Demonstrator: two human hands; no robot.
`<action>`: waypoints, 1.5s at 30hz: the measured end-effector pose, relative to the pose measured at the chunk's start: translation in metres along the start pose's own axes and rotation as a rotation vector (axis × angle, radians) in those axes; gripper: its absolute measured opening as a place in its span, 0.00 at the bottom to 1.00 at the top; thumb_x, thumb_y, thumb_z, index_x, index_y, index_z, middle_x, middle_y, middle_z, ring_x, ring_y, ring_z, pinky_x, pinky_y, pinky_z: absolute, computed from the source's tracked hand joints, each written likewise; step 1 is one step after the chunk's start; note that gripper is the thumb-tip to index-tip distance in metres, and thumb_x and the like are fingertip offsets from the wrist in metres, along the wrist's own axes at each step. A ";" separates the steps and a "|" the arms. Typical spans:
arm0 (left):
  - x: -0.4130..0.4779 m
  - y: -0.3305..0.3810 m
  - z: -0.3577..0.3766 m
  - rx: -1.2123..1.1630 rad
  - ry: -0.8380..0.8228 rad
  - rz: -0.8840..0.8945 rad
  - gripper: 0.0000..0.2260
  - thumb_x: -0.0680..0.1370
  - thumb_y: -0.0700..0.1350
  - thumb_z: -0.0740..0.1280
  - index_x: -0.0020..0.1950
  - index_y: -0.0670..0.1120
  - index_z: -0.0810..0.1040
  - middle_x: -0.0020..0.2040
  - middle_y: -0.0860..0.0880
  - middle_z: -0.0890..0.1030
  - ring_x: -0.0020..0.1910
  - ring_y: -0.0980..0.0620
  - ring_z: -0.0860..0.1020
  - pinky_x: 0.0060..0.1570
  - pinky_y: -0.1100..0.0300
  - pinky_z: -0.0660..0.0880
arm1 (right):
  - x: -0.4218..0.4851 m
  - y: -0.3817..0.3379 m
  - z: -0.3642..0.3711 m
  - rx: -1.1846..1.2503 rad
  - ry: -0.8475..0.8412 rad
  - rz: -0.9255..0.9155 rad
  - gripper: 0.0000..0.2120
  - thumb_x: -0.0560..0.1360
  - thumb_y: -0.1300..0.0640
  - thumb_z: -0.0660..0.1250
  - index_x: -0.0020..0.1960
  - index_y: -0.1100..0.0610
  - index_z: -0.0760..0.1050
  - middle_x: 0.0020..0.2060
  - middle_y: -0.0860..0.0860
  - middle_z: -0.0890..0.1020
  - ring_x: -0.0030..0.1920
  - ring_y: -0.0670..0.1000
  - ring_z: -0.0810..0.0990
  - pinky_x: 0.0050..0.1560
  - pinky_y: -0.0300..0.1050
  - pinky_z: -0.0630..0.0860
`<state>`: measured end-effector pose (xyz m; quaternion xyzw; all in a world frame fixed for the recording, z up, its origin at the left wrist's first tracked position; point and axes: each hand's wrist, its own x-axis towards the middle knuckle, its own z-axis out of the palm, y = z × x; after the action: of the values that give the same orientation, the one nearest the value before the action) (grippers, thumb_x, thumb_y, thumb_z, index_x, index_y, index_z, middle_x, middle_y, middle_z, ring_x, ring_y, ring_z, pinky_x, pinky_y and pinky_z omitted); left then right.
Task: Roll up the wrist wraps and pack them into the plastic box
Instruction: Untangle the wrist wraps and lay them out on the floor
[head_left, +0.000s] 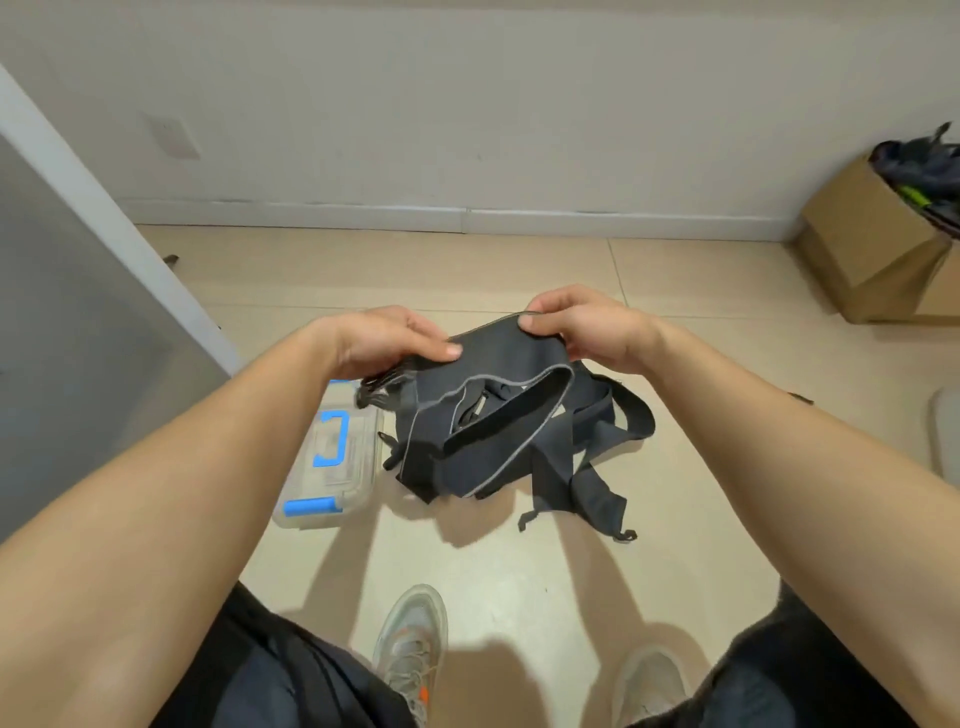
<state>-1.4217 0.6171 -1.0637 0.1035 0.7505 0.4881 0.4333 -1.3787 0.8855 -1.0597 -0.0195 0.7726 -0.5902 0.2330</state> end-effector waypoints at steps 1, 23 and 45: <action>-0.003 -0.006 -0.003 0.041 0.022 -0.027 0.30 0.60 0.58 0.84 0.52 0.39 0.84 0.45 0.43 0.83 0.42 0.48 0.81 0.50 0.57 0.77 | -0.006 0.005 -0.002 0.043 0.042 -0.003 0.08 0.82 0.58 0.66 0.44 0.56 0.78 0.35 0.49 0.80 0.35 0.47 0.78 0.36 0.37 0.75; 0.053 -0.020 0.038 -0.366 0.434 0.052 0.09 0.79 0.42 0.73 0.59 0.44 0.81 0.49 0.47 0.84 0.39 0.52 0.82 0.38 0.62 0.79 | -0.003 0.072 0.019 0.130 0.148 0.052 0.07 0.81 0.54 0.69 0.53 0.55 0.84 0.46 0.50 0.87 0.45 0.49 0.86 0.45 0.43 0.79; 0.295 -0.179 -0.004 0.090 0.661 -0.444 0.45 0.76 0.58 0.72 0.81 0.43 0.49 0.76 0.41 0.68 0.75 0.36 0.66 0.72 0.42 0.67 | 0.119 0.273 0.044 0.273 0.330 0.451 0.10 0.82 0.55 0.64 0.62 0.56 0.77 0.54 0.56 0.81 0.58 0.57 0.80 0.65 0.57 0.77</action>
<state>-1.5551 0.6952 -1.3724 -0.2050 0.8742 0.3564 0.2584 -1.4016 0.8922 -1.3598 0.2800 0.6986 -0.6171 0.2298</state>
